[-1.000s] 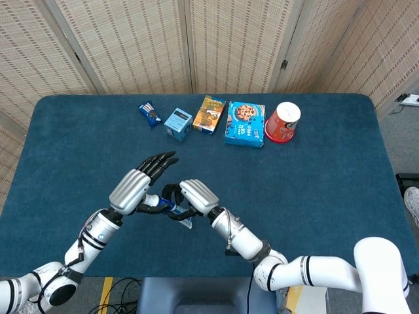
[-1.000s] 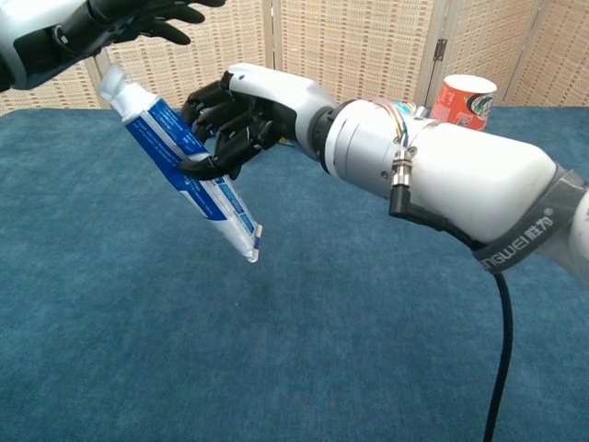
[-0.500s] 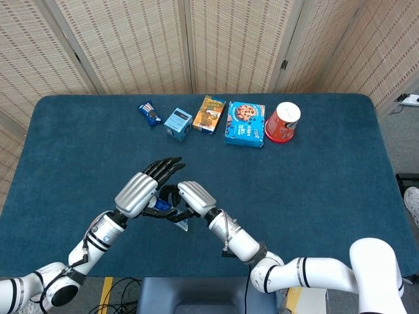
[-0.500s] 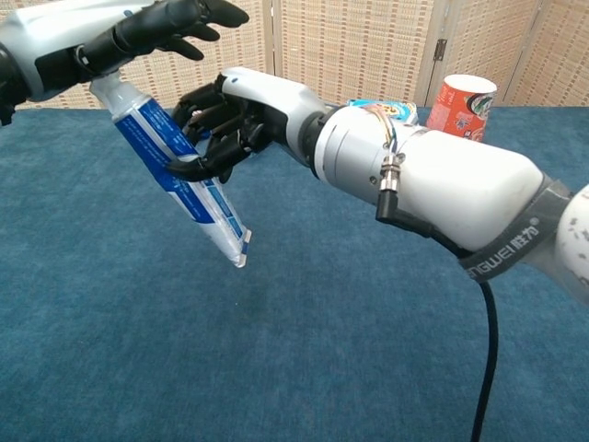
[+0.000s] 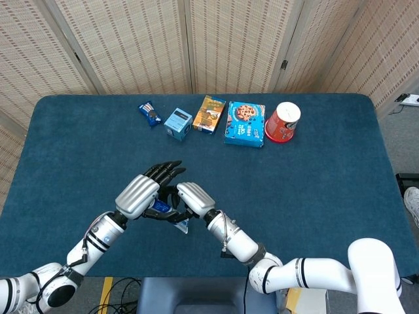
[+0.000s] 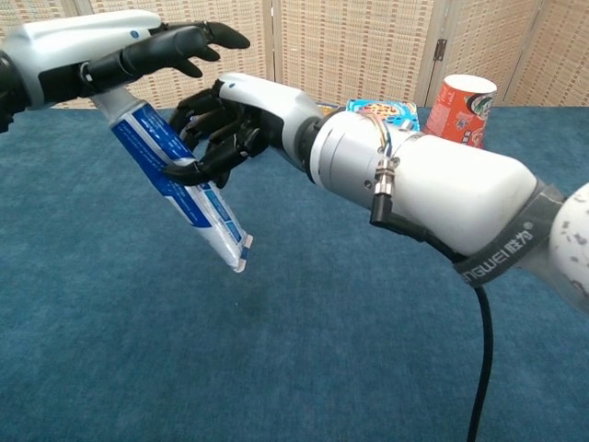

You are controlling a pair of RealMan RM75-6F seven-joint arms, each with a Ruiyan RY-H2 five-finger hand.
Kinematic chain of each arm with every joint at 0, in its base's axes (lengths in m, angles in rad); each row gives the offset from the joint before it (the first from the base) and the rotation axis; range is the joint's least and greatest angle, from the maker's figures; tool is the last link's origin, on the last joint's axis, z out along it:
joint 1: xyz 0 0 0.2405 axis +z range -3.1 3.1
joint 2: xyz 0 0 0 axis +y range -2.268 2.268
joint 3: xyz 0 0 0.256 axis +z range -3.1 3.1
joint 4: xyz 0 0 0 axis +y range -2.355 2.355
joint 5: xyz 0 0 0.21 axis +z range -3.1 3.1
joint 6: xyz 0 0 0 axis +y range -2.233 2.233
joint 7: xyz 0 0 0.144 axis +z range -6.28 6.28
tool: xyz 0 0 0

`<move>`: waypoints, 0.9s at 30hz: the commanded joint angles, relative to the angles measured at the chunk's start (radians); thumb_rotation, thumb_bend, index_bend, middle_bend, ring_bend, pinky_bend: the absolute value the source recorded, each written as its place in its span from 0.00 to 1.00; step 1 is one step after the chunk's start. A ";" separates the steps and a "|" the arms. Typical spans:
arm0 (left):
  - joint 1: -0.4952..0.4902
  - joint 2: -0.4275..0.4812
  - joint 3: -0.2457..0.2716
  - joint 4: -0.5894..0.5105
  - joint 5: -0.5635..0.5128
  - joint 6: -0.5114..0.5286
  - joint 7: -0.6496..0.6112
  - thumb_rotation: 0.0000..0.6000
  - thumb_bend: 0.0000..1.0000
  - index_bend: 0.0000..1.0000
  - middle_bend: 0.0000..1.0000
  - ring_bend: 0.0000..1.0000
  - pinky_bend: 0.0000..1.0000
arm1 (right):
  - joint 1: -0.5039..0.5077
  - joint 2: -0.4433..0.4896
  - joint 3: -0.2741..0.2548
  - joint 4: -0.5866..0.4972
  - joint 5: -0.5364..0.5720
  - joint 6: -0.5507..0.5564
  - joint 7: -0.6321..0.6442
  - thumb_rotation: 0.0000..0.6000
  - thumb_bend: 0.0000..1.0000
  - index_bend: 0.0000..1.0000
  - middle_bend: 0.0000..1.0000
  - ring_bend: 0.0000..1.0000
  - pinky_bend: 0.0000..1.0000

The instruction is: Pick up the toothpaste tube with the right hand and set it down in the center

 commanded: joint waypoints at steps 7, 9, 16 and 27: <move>-0.013 0.016 0.005 -0.015 -0.022 -0.030 0.007 0.00 0.00 0.00 0.01 0.04 0.13 | 0.003 0.001 0.002 0.006 0.000 -0.008 0.004 1.00 0.84 0.79 0.72 0.61 0.52; -0.015 0.016 0.006 -0.016 -0.025 -0.033 0.007 0.00 0.00 0.00 0.01 0.04 0.13 | 0.004 0.000 0.003 0.008 -0.002 -0.009 0.007 1.00 0.84 0.79 0.73 0.61 0.52; -0.019 0.021 0.008 -0.019 -0.045 -0.048 0.000 0.00 0.00 0.00 0.00 0.04 0.13 | 0.007 -0.003 0.001 0.017 -0.008 -0.013 0.012 1.00 0.84 0.79 0.73 0.62 0.52; -0.016 0.027 0.002 -0.019 -0.060 -0.030 0.007 0.00 0.00 0.00 0.00 0.04 0.13 | 0.004 0.009 -0.017 0.015 0.000 -0.032 0.005 1.00 0.84 0.79 0.72 0.62 0.52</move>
